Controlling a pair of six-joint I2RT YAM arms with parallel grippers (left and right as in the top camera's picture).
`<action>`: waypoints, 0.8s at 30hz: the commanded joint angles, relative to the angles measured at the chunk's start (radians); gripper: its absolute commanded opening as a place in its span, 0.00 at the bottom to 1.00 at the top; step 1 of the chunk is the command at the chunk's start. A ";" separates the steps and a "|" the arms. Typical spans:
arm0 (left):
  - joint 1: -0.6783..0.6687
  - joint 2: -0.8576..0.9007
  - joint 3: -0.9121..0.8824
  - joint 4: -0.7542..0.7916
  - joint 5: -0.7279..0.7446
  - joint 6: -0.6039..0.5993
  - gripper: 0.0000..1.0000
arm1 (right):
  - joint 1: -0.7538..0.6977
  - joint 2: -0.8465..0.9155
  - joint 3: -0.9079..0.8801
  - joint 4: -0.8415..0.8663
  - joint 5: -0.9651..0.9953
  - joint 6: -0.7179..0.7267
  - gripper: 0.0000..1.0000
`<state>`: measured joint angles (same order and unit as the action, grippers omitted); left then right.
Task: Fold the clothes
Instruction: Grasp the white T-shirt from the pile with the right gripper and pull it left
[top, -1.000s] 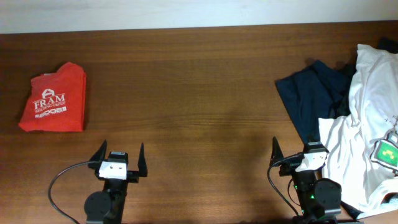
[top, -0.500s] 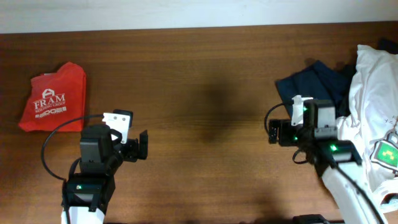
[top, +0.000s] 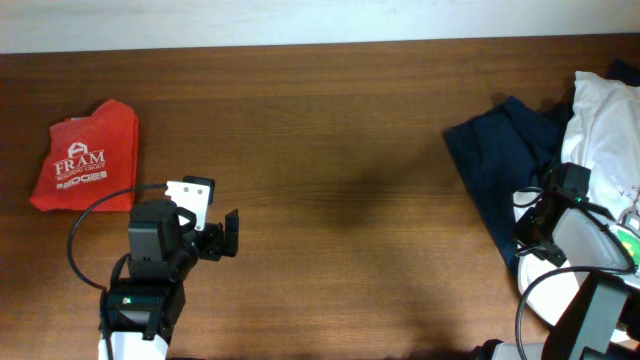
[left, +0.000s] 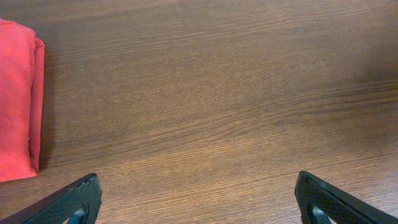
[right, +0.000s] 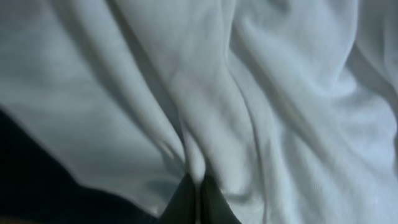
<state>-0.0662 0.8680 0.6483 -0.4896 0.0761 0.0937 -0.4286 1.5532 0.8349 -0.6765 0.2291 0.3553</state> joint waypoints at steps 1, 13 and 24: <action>0.003 -0.002 0.022 0.002 0.014 -0.002 0.99 | -0.006 -0.058 0.267 -0.143 -0.188 -0.023 0.04; 0.003 -0.002 0.022 0.006 0.014 -0.002 0.99 | 0.724 -0.038 0.819 -0.473 -0.924 -0.592 0.04; 0.003 -0.002 0.022 0.002 0.048 -0.002 0.99 | 0.901 0.198 0.829 -0.229 -0.439 -0.286 0.99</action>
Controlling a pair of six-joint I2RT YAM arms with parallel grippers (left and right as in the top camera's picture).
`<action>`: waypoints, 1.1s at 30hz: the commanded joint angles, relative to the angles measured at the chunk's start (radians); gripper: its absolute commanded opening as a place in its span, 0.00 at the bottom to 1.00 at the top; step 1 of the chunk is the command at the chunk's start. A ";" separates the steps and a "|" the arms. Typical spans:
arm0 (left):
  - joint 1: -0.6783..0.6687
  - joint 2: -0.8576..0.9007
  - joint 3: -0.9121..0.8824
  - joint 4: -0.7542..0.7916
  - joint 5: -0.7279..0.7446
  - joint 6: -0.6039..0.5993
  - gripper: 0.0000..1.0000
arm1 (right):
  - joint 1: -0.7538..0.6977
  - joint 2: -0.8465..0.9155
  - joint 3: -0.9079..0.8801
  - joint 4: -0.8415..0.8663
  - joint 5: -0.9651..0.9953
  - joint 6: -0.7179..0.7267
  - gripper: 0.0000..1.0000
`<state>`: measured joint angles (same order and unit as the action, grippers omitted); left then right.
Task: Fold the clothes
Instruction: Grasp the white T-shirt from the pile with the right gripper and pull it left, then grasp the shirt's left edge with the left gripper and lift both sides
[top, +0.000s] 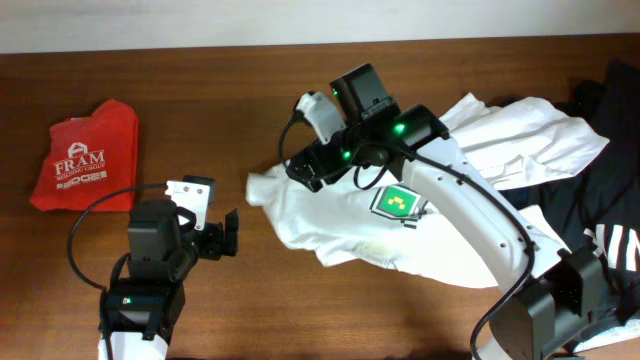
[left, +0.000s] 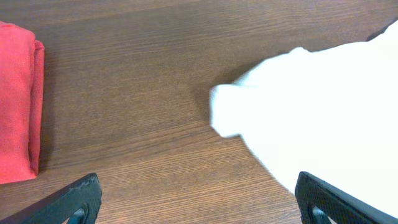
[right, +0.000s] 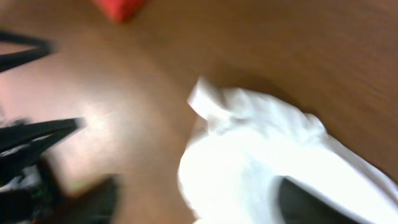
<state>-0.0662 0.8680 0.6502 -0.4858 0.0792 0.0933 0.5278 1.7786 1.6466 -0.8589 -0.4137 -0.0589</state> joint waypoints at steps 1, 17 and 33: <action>0.003 0.010 0.020 0.013 0.159 -0.002 0.99 | -0.099 -0.038 0.018 -0.111 0.201 0.128 0.99; -0.185 0.808 0.020 0.318 0.530 -0.579 0.94 | -0.523 -0.043 0.016 -0.553 0.179 0.127 0.99; 0.258 0.772 0.523 -0.242 0.295 -0.455 0.99 | -0.523 -0.043 0.016 -0.575 0.250 0.120 0.99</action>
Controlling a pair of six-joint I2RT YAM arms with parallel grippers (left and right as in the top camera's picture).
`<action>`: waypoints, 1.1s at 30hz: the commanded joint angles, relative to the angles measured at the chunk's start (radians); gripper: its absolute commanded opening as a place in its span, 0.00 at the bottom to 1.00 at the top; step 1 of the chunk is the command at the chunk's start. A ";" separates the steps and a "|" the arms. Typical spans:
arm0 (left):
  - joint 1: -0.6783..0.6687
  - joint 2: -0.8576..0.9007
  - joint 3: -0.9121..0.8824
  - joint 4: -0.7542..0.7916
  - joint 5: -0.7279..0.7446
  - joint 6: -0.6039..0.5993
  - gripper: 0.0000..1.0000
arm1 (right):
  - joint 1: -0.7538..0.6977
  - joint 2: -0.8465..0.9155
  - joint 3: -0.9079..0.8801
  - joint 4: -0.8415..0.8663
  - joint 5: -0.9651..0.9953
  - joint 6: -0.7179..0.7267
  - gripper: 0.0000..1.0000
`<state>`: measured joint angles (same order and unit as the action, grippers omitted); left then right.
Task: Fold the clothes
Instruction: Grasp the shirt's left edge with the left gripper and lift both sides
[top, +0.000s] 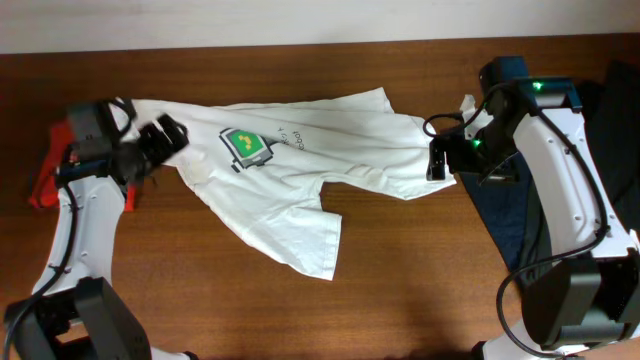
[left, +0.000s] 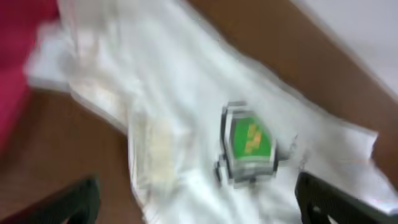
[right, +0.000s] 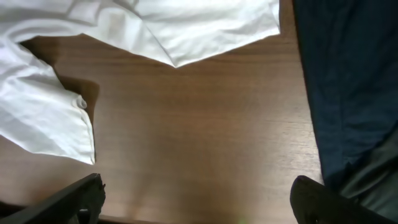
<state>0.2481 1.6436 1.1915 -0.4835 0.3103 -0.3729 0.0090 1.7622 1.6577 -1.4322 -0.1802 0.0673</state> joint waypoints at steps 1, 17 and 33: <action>-0.101 -0.003 -0.038 -0.368 0.064 0.011 0.99 | -0.004 -0.026 0.005 -0.001 0.016 -0.007 0.99; -0.350 -0.078 -0.492 -0.091 0.038 -0.167 0.01 | -0.004 -0.019 -0.043 0.007 0.033 0.024 0.99; 0.186 -0.330 -0.395 -0.367 0.037 0.057 0.01 | -0.003 -0.018 -0.805 0.858 -0.124 0.212 0.30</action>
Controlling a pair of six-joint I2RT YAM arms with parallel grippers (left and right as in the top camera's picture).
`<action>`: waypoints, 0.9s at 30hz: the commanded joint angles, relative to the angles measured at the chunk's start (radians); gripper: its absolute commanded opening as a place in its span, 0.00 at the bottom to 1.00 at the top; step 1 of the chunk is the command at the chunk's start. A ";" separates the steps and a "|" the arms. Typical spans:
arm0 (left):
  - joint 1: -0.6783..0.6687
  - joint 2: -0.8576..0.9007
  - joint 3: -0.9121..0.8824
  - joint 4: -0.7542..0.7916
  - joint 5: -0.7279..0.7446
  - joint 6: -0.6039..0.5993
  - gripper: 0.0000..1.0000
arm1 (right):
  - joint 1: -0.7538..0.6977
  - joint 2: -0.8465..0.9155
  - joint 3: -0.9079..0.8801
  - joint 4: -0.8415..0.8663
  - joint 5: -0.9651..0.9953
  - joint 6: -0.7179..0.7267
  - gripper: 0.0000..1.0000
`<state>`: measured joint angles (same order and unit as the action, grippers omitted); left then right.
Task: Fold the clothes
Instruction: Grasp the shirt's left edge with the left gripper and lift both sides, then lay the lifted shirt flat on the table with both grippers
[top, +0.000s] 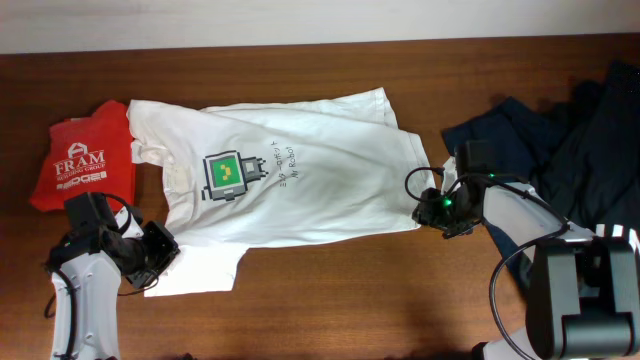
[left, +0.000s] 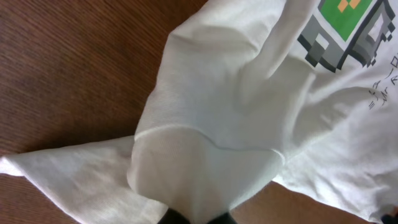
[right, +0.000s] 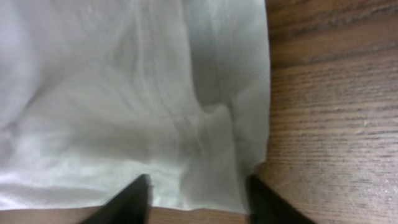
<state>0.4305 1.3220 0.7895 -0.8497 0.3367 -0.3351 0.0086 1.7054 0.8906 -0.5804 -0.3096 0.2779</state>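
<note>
A white T-shirt (top: 290, 185) with a green pixel print (top: 225, 175) lies spread over the table's left and middle. My left gripper (top: 158, 258) is at the shirt's front left corner. It is shut on a bunched fold of the white cloth (left: 205, 162), which hides its fingertips almost entirely. My right gripper (top: 432, 208) is low at the shirt's right edge. It stands open, and both fingers (right: 134, 199) straddle the white hem (right: 217, 149) where the hem meets bare wood.
A folded red garment (top: 85, 160) with white lettering lies at the far left, touching the shirt's corner. A heap of dark navy and black clothes (top: 545, 140) fills the right end. Brown wooden table (top: 330, 300) shows along the front.
The shirt now lies lower and flatter. My left gripper was open at the back left by the red garment; it is now at the front left, shut on the shirt. My right gripper has dropped to the shirt's right edge.
First my left gripper was open over bare wood and my right was shut on white cloth in the heap at the right. Then my right arm held the shirt over the table's middle. Later the shirt lay stretched along the back, both grippers open. Now it is flatter, with my left gripping it.
</note>
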 joint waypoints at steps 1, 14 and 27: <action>0.004 -0.009 0.007 -0.001 0.010 0.019 0.00 | -0.002 0.039 -0.037 0.005 0.006 0.001 0.07; 0.005 -0.010 1.049 -0.034 0.146 0.071 0.00 | -0.003 -0.235 1.197 -0.682 0.085 -0.064 0.04; -0.040 0.241 1.243 0.007 0.138 0.072 0.00 | -0.002 -0.005 1.482 -0.671 0.265 -0.071 0.04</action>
<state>0.4080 1.4719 2.0254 -0.8783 0.5133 -0.2790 0.0120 1.6329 2.3684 -1.2724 -0.1127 0.2100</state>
